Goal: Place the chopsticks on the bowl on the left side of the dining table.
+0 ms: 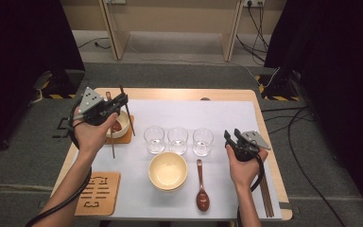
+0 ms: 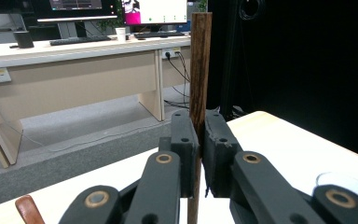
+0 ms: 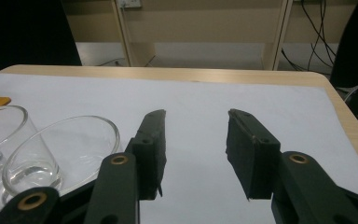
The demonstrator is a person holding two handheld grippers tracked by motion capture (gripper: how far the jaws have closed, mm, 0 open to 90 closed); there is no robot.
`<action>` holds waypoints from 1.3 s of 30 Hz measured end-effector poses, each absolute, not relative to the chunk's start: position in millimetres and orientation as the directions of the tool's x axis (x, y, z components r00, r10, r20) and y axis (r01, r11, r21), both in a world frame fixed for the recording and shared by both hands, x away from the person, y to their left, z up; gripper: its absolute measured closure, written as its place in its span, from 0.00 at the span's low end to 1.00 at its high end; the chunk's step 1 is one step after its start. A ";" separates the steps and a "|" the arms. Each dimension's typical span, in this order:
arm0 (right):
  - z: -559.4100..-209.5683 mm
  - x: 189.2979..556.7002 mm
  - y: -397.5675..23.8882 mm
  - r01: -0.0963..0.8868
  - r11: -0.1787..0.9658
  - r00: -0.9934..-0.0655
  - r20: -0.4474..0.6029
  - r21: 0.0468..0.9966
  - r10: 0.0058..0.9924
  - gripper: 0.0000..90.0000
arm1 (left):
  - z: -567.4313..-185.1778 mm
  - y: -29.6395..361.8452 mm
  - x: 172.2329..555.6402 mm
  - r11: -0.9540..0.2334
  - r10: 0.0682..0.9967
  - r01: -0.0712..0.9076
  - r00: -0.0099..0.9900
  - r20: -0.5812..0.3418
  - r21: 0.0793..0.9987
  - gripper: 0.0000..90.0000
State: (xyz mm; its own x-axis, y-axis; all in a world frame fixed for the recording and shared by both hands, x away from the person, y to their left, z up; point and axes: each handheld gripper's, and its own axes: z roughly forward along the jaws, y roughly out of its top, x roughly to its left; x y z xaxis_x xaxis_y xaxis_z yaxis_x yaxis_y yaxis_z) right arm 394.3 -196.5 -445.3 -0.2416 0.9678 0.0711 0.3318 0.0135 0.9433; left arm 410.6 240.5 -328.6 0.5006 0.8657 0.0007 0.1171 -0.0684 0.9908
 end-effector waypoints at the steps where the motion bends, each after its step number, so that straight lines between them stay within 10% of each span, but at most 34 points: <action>1: -445.3 394.2 -196.6 0.331 0.013 -0.242 0.071 0.943 0.968 0.64 | -328.6 240.8 409.5 -0.067 0.865 0.117 0.502 0.000 0.991 0.93; 39: -445.6 393.6 -194.6 0.334 0.016 -0.245 0.070 0.943 0.967 0.64 | -342.0 252.8 368.2 -0.090 0.839 0.126 0.544 0.007 0.988 0.93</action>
